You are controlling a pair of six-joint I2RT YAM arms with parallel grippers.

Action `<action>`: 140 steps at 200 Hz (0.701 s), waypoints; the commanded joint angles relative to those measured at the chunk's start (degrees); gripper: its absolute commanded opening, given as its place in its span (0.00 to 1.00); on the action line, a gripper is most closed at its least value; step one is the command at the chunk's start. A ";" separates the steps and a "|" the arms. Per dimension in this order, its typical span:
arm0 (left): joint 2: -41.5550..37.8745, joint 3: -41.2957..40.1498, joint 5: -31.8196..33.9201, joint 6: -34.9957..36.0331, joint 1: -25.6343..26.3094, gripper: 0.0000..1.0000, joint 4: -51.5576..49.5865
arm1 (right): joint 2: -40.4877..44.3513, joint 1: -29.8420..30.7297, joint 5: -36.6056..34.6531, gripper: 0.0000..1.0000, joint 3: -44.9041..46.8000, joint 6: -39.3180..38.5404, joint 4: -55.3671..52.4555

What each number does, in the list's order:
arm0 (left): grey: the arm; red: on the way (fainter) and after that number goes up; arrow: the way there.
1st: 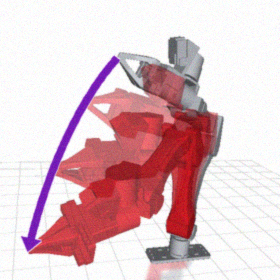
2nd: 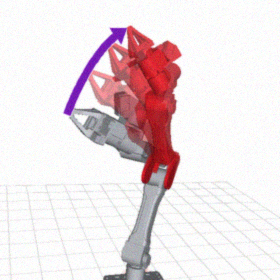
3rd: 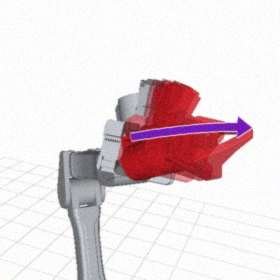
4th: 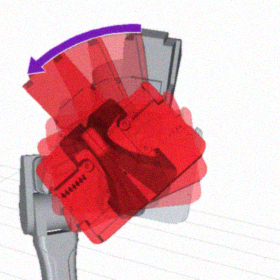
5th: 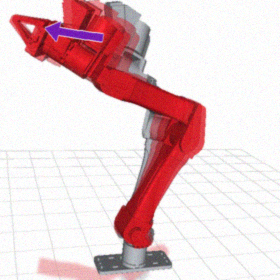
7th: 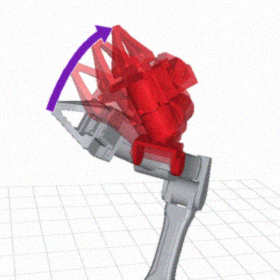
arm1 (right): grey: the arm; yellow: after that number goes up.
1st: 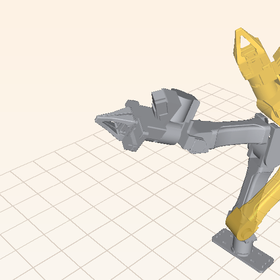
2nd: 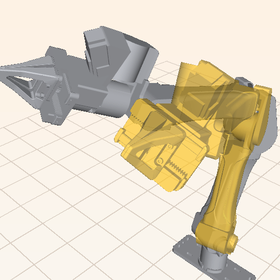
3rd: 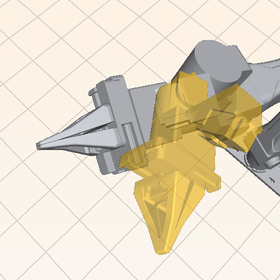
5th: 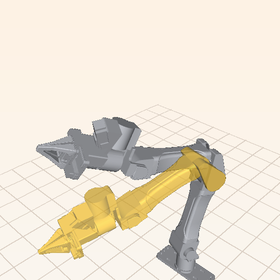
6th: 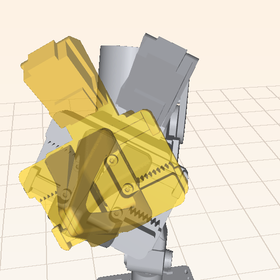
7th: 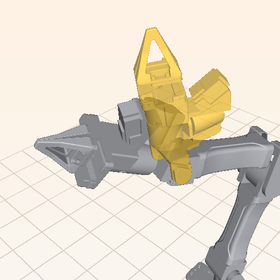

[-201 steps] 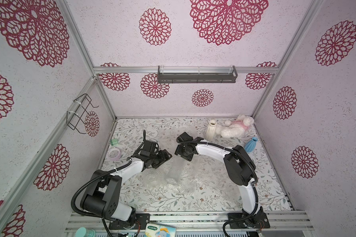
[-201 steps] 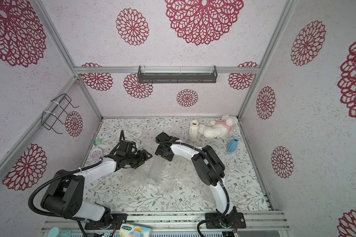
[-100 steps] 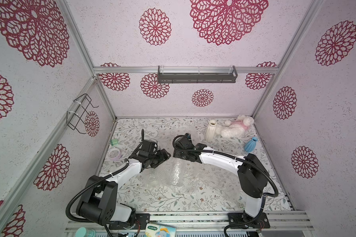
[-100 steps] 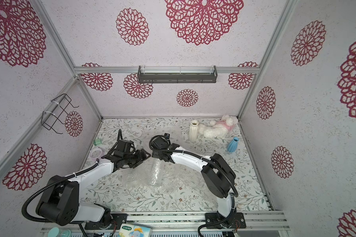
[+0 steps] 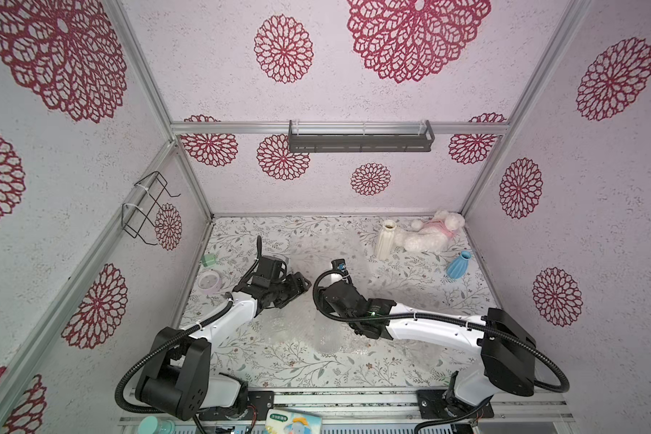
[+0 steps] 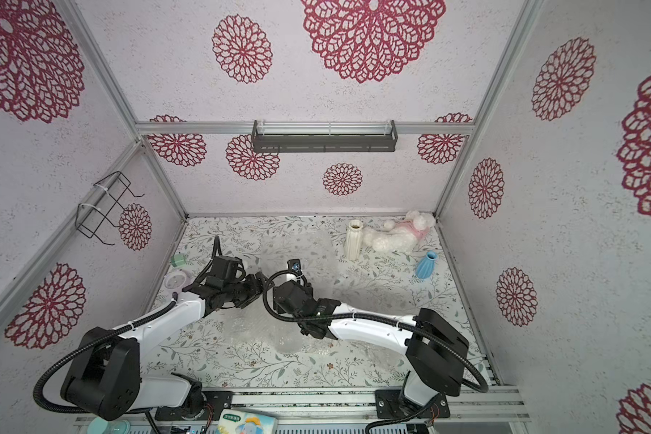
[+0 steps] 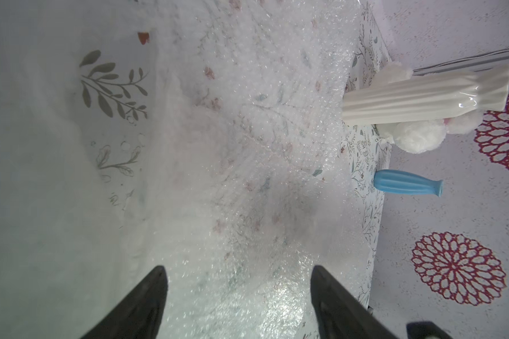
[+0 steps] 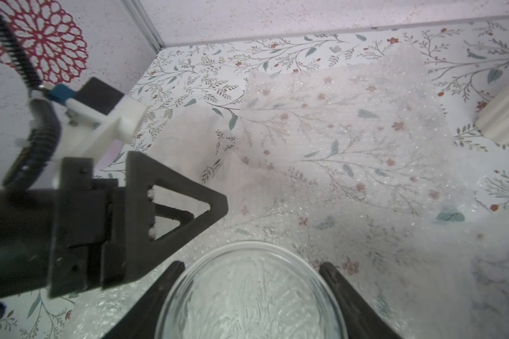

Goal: Unwrap the vase from the bubble wrap
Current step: Pick up the vase from the bubble wrap.

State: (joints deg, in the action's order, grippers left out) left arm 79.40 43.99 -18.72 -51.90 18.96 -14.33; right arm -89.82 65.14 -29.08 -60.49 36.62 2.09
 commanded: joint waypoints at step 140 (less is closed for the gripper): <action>0.14 2.23 0.09 0.30 -0.33 0.81 -0.92 | 10.32 -2.45 -2.98 0.58 2.96 -21.42 23.56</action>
State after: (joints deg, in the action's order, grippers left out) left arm 79.40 44.86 -18.74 -51.90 18.96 -15.31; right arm -81.67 66.37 -32.23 -53.58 18.26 18.24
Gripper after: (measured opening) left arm 0.807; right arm 0.696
